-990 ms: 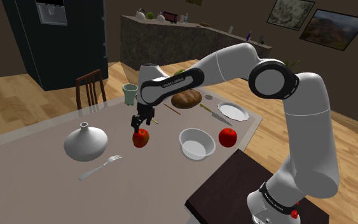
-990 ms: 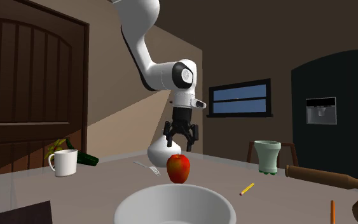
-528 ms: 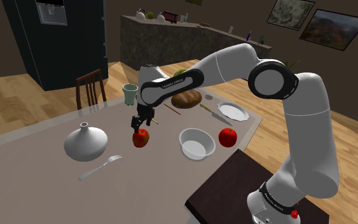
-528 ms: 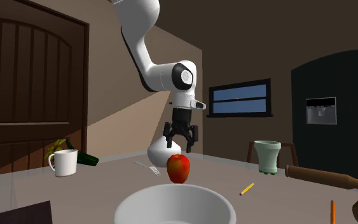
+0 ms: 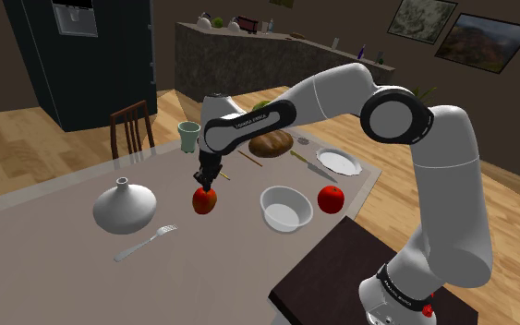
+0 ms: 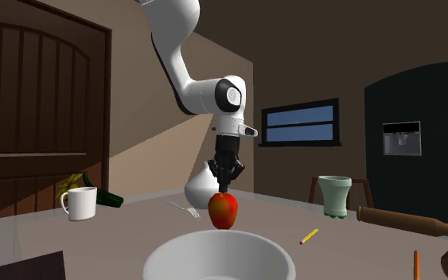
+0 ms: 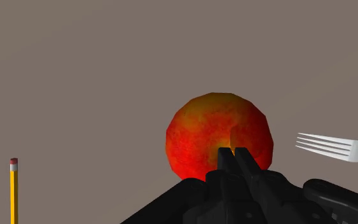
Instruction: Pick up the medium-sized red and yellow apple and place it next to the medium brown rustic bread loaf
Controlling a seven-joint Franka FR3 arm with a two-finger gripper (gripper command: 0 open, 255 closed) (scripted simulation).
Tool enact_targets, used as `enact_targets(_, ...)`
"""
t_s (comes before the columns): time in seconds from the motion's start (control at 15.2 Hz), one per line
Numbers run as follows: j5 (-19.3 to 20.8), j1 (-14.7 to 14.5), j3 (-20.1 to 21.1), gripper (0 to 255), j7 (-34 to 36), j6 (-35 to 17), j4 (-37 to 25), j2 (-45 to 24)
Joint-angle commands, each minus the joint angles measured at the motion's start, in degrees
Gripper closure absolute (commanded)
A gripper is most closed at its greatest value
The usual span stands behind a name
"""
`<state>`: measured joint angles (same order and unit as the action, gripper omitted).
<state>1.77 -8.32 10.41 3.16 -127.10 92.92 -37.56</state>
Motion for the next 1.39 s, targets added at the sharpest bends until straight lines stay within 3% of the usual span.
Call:
enact_targets(0.0,0.0,0.0,0.0,255,0.0,0.0,0.0,0.0)
enact_targets(1.32,-1.1,0.5,0.8,255,0.1,10.8,-3.4,7.5)
